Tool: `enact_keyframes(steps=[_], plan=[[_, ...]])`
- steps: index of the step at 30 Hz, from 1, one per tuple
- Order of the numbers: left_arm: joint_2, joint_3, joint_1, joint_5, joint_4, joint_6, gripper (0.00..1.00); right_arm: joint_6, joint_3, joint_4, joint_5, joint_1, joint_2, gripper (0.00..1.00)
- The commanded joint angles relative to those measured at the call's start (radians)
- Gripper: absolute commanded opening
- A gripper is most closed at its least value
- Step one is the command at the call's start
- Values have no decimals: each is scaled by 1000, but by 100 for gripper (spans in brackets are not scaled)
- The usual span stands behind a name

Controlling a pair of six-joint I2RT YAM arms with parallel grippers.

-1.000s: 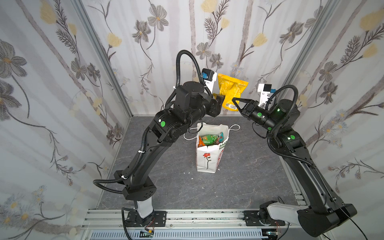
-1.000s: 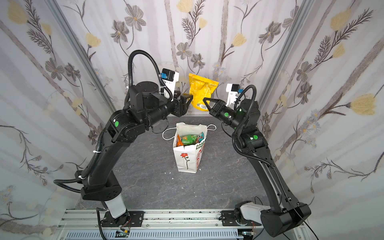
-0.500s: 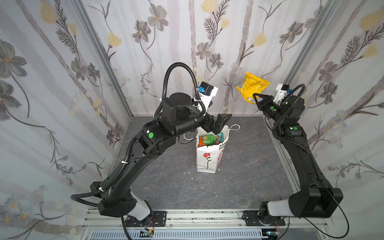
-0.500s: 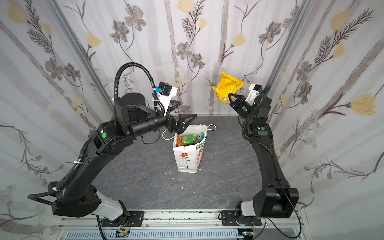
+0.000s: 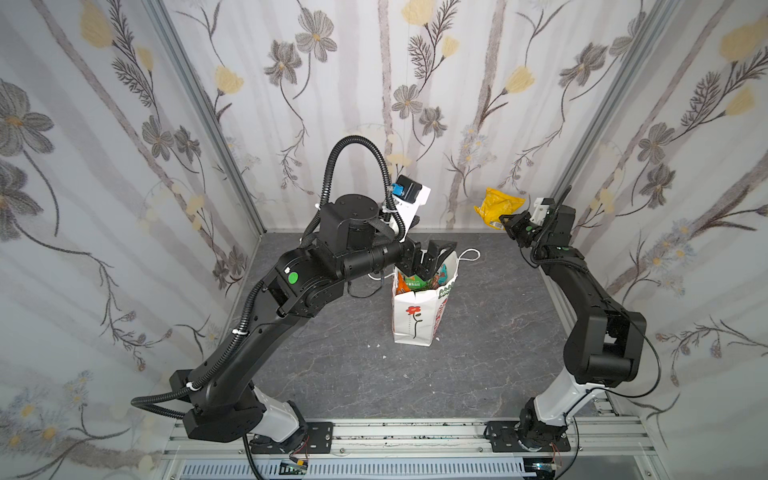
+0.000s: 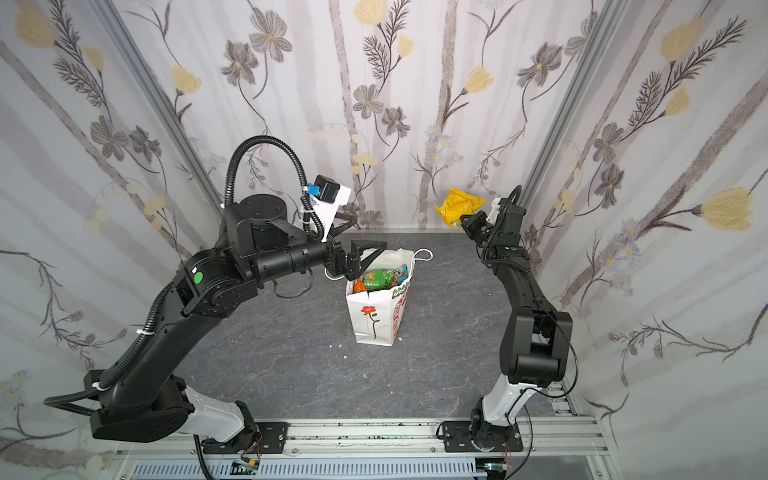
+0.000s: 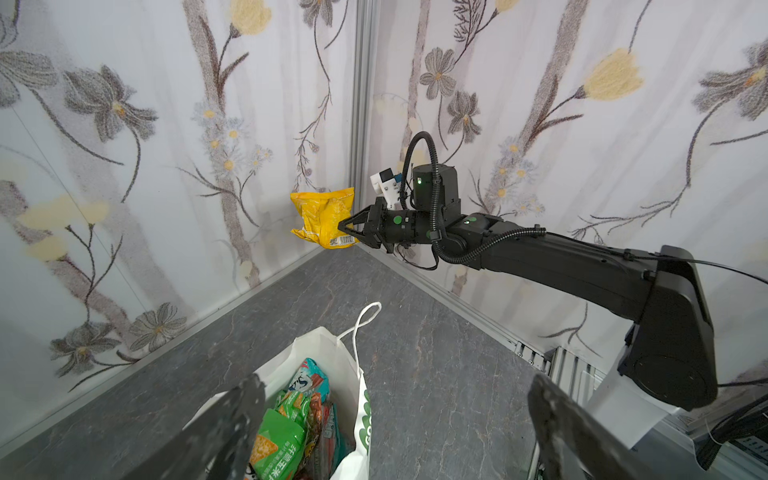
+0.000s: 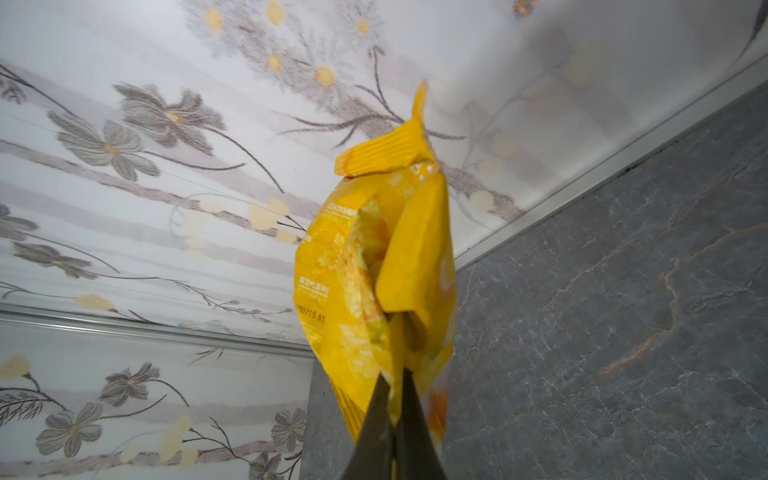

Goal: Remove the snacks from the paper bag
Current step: 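Carry the yellow packet away from the bag with the right gripper, then open the right gripper to drop the yellow packet on the table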

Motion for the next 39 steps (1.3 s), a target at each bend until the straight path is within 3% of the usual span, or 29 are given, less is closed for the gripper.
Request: enact_keyframes(steps=[1,6,17,25,27,31,39], plan=[[3,11,-2,-48,-52,-22,100,-31,20,12,15,6,59,0],[14,34,0,-75,-71,-42,100,-103,104,-92,22,30,190,0],[28,54,0,-127,-133,-47,100,-131,207,-159,24,94,432,0],[19,16,0,-153,-153,-53,100,-144,244,-192,70,99,490,0],[21,15,0,-151,-154,-56,100,-152,270,-230,96,98,498,9],[24,12,1,-147,-149,-63,100,-152,300,-275,97,96,502,38],[40,12,-1,-148,-153,-95,100,-172,339,-334,147,77,420,60]])
